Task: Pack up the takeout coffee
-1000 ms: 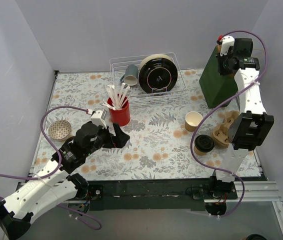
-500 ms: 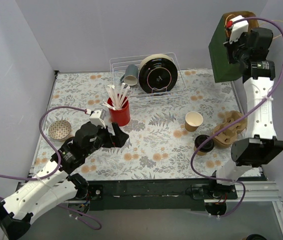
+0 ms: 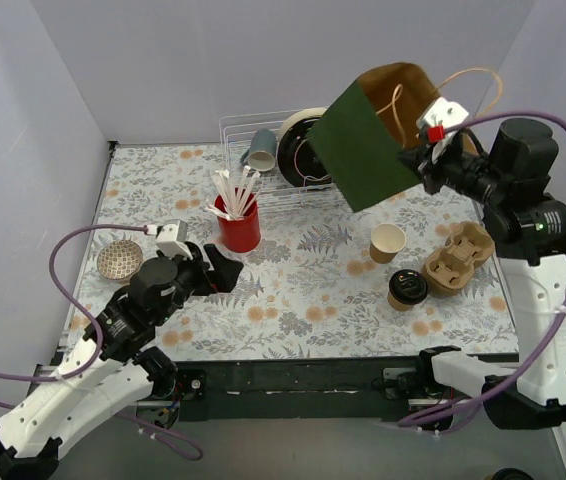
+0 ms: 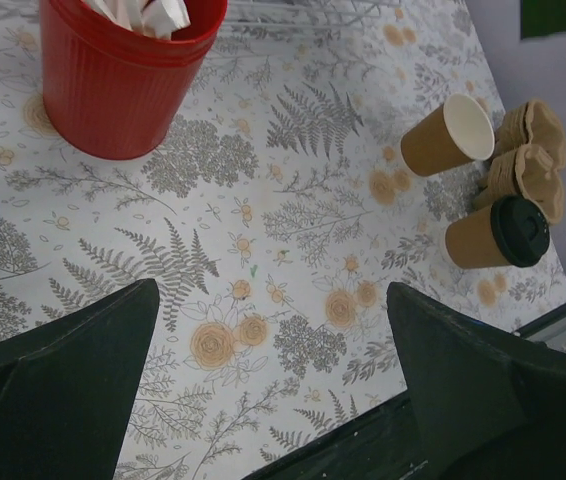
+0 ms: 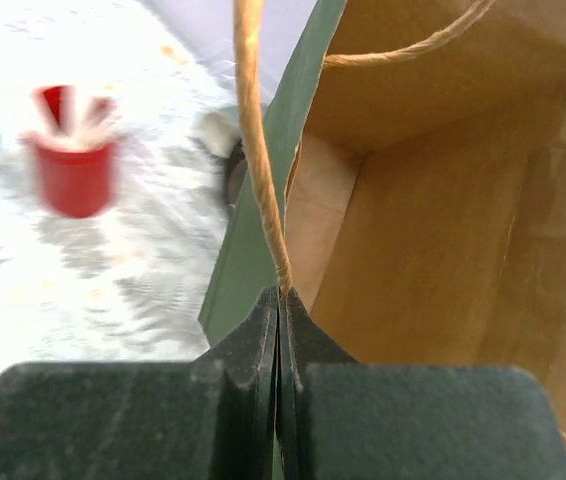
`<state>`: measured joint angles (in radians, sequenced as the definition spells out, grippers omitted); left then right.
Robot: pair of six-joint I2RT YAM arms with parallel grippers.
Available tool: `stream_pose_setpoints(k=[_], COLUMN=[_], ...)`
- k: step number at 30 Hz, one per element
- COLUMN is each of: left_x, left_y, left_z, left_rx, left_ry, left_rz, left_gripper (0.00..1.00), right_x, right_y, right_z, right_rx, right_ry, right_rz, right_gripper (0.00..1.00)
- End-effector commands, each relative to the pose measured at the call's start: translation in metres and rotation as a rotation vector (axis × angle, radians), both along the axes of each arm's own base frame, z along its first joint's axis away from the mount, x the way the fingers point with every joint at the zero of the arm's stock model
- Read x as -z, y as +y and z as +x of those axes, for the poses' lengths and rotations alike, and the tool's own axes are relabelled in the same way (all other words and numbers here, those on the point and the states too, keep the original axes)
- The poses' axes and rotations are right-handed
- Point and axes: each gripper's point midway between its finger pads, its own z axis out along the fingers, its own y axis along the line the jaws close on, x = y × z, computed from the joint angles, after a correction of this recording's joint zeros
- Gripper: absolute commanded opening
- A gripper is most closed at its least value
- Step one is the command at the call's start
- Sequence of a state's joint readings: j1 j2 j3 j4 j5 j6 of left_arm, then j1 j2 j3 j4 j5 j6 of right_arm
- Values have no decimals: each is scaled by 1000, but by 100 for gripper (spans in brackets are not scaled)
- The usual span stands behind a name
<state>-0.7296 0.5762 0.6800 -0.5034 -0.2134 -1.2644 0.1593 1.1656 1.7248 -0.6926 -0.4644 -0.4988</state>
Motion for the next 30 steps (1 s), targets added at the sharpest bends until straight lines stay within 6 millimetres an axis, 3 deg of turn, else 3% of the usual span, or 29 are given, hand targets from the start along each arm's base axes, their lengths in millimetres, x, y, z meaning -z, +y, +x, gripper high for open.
stream_pose_setpoints(k=[1,5,10,13,16,21,30], left_x=[-22,-27,-32,-35,-36,-35,-26], left_y=[23,32,49,54,61,63,49], left_z=[1,-1,-1,-2,-2,-2,0], left_rx=[-107,-141,-234,-251,-288,-296,-236], left_ry=[-74,-92,-105,-125,-131,-134,-96], left_rz=[-37,-64,-99,-115,-130,-136,-86], left_gripper=[98,98,98,98,98,98,98], right_x=[34,54,79,105,126,138,189], right_y=[45,67,86,99,104,121,152], right_z=[-57,-94,-126,-142,-142,-144,-150], right_rx=[-263,-372,-498,-605,-606,-637,-692], right_ry=[122,181,231,250,277,221,226], right_rz=[37,37,4,-33,-85,-141,-369], right_gripper=[1,1,1,1,1,1,1])
